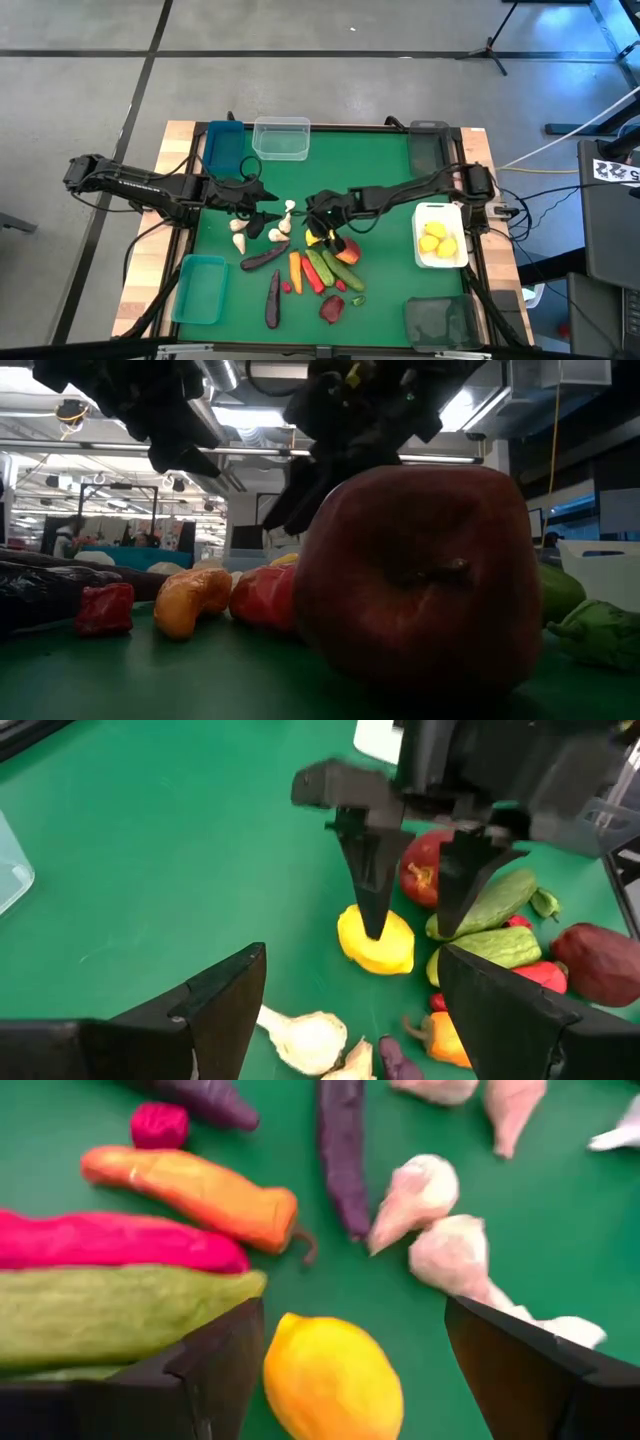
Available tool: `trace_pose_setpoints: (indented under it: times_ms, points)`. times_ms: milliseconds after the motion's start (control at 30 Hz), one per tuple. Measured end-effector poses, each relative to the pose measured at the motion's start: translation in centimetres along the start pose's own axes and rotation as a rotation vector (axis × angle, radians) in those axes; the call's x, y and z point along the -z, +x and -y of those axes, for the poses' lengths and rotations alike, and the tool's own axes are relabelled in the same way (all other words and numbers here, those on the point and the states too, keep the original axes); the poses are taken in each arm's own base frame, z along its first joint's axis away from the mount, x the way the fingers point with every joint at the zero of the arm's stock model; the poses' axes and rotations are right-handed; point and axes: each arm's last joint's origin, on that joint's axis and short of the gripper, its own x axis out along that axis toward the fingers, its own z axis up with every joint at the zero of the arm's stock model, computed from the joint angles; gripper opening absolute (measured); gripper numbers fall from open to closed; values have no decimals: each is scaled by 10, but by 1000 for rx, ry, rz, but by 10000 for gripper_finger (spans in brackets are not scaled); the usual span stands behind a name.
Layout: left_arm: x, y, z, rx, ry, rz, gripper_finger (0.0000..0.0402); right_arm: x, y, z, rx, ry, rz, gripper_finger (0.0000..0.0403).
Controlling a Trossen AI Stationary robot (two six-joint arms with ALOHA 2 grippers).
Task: Sort produce into baskets
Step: Put the yellow lemon into the white bin
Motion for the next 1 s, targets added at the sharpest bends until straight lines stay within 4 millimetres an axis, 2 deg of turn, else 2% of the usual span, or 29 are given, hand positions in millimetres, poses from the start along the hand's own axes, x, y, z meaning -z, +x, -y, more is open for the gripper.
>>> trace_pose_setpoints:
  times_ms: [233, 500, 833, 1000]
  points:
    - [0, 0, 0, -1, -5, -2, 290, 6, 7, 3, -1, -80, -13, 305]
    - [0, 0, 0, -1, -7, -3, 290, 12, 18, 2, -21, -99, -13, 271]
    - [0, 0, 0, -1, -6, -3, 290, 21, 17, 0, -8, -54, -123, 264]
    - [0, 0, 0, -1, -6, -2, 290, 23, 7, 10, 19, 44, -135, 264]
